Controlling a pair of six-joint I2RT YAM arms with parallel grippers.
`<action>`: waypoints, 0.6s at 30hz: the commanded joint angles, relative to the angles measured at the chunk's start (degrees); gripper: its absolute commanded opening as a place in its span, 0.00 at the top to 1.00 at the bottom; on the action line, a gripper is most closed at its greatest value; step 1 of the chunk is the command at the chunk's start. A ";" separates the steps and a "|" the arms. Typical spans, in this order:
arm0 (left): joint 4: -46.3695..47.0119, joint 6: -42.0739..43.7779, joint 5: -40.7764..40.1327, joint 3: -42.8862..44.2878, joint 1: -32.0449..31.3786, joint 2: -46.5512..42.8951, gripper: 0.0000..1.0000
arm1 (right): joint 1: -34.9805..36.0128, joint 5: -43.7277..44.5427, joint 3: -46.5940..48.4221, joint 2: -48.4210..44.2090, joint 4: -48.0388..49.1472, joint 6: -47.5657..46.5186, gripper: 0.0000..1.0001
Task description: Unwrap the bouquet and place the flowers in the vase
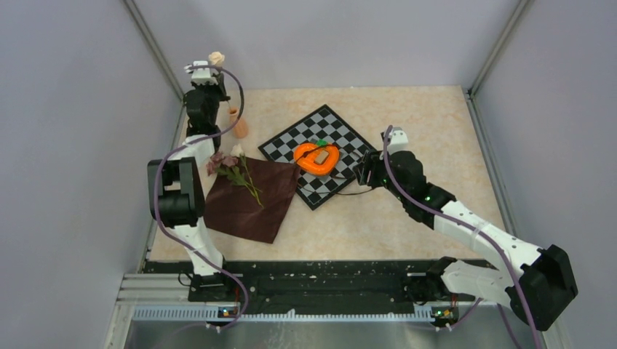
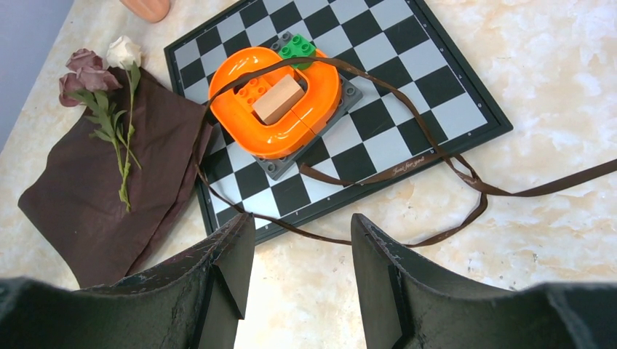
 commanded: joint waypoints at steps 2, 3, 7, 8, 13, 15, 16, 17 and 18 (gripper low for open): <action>5.99 1.41 -0.19 -1.30 -0.67 0.16 1.00 | 0.08 0.73 3.38 -0.63 2.68 -0.50 0.47; 6.46 1.81 -0.33 -1.80 -0.77 0.08 1.00 | 0.08 0.77 3.37 -0.60 2.68 -0.38 0.47; 7.26 2.31 -0.83 -3.93 -1.20 -0.10 1.00 | 0.08 0.71 3.21 -0.67 2.68 -0.02 0.47; 7.67 2.35 -1.05 -4.61 -1.33 -0.21 1.00 | 0.08 0.64 3.06 -0.74 2.72 0.01 0.47; 8.80 3.96 -2.47 -7.65 -2.34 -0.76 0.97 | 0.08 0.46 2.38 -1.11 3.14 0.28 0.47; 8.80 4.36 -3.04 -8.60 -2.45 -0.76 0.96 | 0.08 0.35 2.24 -1.32 3.18 0.34 0.47; 8.82 4.38 -3.35 -9.11 -2.49 -0.78 0.96 | 0.08 0.26 2.16 -1.51 3.11 0.36 0.47; 8.71 4.38 -3.67 -9.56 -2.48 -0.79 0.96 | 0.08 0.25 2.02 -1.67 2.97 0.34 0.47; 8.65 4.38 -3.80 -10.03 -2.48 -0.77 0.96 | 0.08 0.32 1.91 -1.84 2.90 0.36 0.47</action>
